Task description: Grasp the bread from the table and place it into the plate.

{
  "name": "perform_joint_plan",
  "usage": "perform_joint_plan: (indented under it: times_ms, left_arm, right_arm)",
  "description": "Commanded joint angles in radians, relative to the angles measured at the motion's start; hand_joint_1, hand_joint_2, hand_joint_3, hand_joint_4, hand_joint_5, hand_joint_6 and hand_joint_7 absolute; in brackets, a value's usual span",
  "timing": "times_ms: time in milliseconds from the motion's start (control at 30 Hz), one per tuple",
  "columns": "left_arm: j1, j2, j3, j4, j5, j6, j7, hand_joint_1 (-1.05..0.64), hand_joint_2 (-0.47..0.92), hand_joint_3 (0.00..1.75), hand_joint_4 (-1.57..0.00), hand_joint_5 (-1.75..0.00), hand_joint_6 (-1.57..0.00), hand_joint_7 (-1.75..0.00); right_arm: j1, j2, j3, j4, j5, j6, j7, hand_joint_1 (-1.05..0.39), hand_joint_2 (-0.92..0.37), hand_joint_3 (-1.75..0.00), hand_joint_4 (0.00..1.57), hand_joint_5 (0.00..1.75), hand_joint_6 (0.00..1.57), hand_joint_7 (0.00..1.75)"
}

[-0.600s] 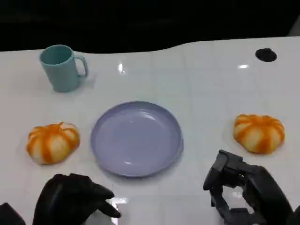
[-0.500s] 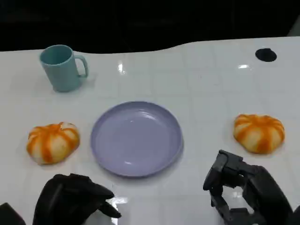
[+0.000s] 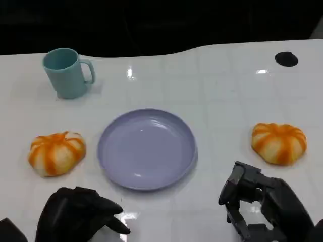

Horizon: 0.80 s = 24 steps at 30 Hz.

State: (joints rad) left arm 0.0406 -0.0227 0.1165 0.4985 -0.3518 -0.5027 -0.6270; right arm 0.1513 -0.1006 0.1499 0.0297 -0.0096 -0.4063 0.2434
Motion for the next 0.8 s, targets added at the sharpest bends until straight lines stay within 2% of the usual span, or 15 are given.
perform_joint_plan:
  times_ms: [33, 300, 500, 600, 800]
  left_arm:
    - [0.009, 0.013, 0.001, -0.015, 0.006, 0.005, 0.007, -1.05, 0.78, 0.00, -1.57, -0.36, -1.57, -0.12]
    - [0.009, 0.013, -0.001, -0.020, 0.006, 0.011, 0.012, -1.05, 0.79, 0.00, -1.57, -0.36, -1.57, -0.12]
    - [-0.002, 0.008, -0.001, -0.009, 0.007, 0.012, 0.013, -1.05, 0.79, 0.00, -1.57, -0.37, -1.57, -0.13]
    - [-0.008, 0.008, -0.001, -0.001, 0.009, 0.007, 0.012, -1.05, 0.78, 0.00, -1.57, -0.36, -1.57, -0.12]
    - [-0.012, 0.006, 0.000, 0.009, 0.012, -0.002, 0.012, -1.05, 0.79, 0.00, -1.57, -0.36, -1.57, -0.11]
  right_arm:
    - [0.001, -0.013, -0.007, -0.014, -0.003, 0.000, 0.000, -0.09, -0.42, -1.33, 0.70, 1.75, 0.55, 1.60]
    - [0.000, -0.013, -0.010, -0.026, 0.013, 0.022, 0.007, -0.08, -0.42, -1.31, 0.69, 1.75, 0.55, 1.57]
    - [-0.027, -0.013, -0.034, -0.008, 0.053, 0.017, 0.024, -0.06, -0.55, -1.05, 0.63, 1.61, 0.61, 1.31]
    - [-0.048, -0.020, -0.051, -0.002, 0.064, 0.007, 0.035, -0.09, -0.62, -0.83, 0.60, 1.51, 0.59, 1.22]
    - [-0.095, -0.056, -0.083, 0.005, -0.025, -0.027, -0.006, -0.13, -0.69, -0.58, 0.53, 1.38, 0.50, 1.12]
